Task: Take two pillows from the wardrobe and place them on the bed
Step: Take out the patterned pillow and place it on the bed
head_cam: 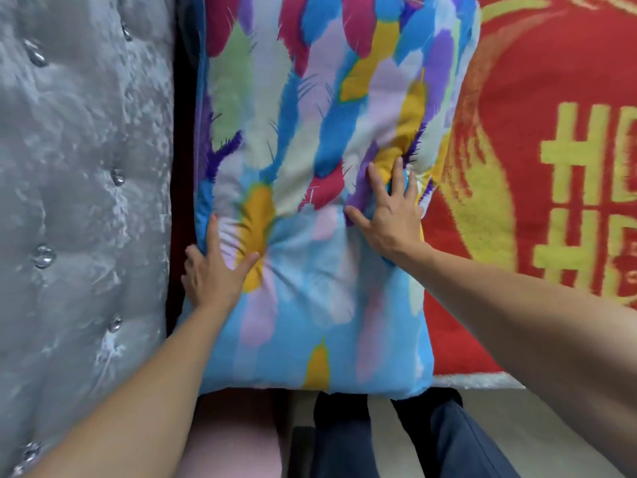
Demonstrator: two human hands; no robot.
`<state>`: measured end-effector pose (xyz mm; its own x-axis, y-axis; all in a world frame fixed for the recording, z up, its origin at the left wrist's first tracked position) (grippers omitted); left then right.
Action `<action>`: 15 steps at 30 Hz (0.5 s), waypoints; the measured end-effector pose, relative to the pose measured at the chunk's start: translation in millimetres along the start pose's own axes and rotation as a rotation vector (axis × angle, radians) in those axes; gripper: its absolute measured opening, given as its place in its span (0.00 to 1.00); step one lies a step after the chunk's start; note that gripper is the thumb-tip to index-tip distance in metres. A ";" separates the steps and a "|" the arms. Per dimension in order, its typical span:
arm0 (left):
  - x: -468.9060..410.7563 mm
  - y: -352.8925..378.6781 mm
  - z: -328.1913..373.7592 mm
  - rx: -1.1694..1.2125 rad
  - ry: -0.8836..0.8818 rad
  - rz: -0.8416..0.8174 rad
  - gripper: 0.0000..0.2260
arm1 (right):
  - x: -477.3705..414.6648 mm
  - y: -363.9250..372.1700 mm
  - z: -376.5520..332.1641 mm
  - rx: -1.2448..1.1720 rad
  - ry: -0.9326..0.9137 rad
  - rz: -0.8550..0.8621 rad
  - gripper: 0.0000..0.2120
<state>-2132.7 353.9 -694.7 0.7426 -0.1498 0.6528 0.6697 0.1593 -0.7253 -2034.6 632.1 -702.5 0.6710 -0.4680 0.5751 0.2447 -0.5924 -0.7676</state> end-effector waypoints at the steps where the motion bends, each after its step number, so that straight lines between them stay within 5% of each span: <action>1: 6.3 1.8 -3.5 -0.008 0.000 0.024 0.42 | 3.2 2.2 -5.6 0.046 -0.036 0.018 0.38; 9: 14.4 11.5 -20.1 -0.058 -0.103 0.002 0.40 | -0.7 17.8 -8.3 0.252 -0.183 -0.021 0.34; 15: 20.3 3.3 5.3 -0.378 -0.022 0.003 0.38 | -3.1 11.6 -0.8 0.406 -0.148 -0.198 0.36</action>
<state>-2115.4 356.6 -682.7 0.7474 -0.1278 0.6520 0.6216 -0.2118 -0.7541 -2034.4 626.2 -713.0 0.6693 -0.2555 0.6976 0.6119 -0.3431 -0.7127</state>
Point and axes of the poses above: each hand's wrist, its own x-axis away from the middle knuckle, its own y-axis out of the palm, z = x × y, the point moved 2 cm from there along -x, towards the middle knuckle, and after that the axes turned 14 degrees about -z, right-handed, at the moved point
